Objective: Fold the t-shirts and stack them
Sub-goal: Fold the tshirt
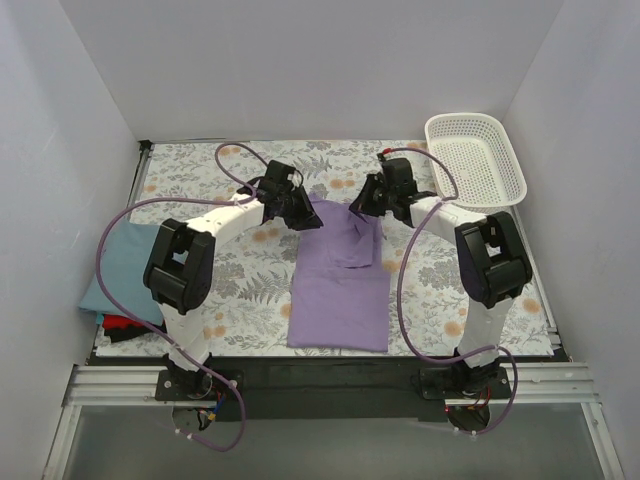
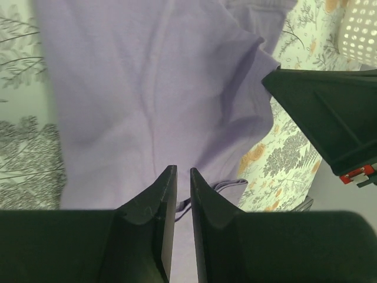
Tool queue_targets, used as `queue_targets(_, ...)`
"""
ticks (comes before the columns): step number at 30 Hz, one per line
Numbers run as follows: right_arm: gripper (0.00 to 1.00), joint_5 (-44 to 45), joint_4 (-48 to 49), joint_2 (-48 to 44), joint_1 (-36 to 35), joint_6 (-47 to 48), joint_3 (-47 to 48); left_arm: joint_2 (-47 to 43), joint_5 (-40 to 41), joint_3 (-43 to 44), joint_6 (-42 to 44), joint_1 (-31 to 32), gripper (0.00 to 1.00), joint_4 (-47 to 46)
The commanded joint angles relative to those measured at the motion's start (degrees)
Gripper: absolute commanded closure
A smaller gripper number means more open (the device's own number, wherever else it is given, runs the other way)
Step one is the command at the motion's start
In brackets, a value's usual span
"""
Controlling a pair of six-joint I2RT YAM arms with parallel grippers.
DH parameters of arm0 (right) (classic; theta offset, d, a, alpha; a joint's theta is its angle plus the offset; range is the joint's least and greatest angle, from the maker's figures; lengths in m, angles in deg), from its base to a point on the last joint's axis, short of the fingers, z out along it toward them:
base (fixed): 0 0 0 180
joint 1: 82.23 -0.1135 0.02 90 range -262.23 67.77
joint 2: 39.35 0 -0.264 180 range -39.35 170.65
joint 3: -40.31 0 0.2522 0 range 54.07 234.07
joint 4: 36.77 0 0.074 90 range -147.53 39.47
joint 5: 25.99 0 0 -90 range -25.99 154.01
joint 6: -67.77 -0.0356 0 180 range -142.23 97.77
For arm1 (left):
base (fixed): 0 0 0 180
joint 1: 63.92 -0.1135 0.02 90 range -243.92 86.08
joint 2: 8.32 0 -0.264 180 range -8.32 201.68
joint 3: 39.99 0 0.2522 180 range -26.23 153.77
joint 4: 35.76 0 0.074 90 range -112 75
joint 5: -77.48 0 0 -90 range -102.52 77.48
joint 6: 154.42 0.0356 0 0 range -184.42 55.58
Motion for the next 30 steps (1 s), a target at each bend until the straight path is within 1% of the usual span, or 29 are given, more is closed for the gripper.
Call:
queue_targets(1, 0.95, 1.0, 0.8, 2.5, -3.0, -0.7, 4.7, -5.0, 0.8, -2.2, -0.1, -1.3, 0.86, 0.8)
queue_targets(8, 0.95, 2.1, 0.2, 8.7, -6.1, -2.0, 10.4, -7.0, 0.2, -4.4, 0.7, -2.5, 0.86, 0.9)
queue_targets(17, 0.95, 3.0, 0.4, 12.6, -8.4, -4.5, 14.0, -8.6, 0.4, -5.4, 0.7, -3.1, 0.86, 1.2)
queue_targets(19, 0.88, 3.0, 0.4, 12.7, -8.5, -4.7, 14.4, -9.0, 0.5, -5.5, 0.8, -3.3, 0.85, 1.4)
queue_targets(20, 0.78, 3.0, 0.4, 12.5, -8.5, -4.7, 14.4, -9.0, 0.4, -5.5, 0.9, -3.4, 0.85, 1.4)
queue_targets(22, 0.62, 3.3, 0.4, 11.7, -8.5, -4.5, 14.2, -8.7, 0.2, -5.3, 0.9, -3.4, 0.85, 1.4)
queue_targets(24, 0.52, 3.3, 0.3, 10.2, -8.5, -4.0, 14.2, -8.1, 0.0, -4.4, 0.9, -3.6, 0.84, 1.3)
queue_targets(28, 0.42, 3.3, -0.6, 5.5, -7.7, -3.3, 12.9, -5.9, -1.3, -2.0, 1.4, -3.7, 0.83, 0.4)
queue_targets(30, 0.4, 4.6, -2.0, 1.6, -6.9, -2.5, 10.2, -4.1, -2.4, -0.3, 2.6, -3.6, 0.8, 0.3)
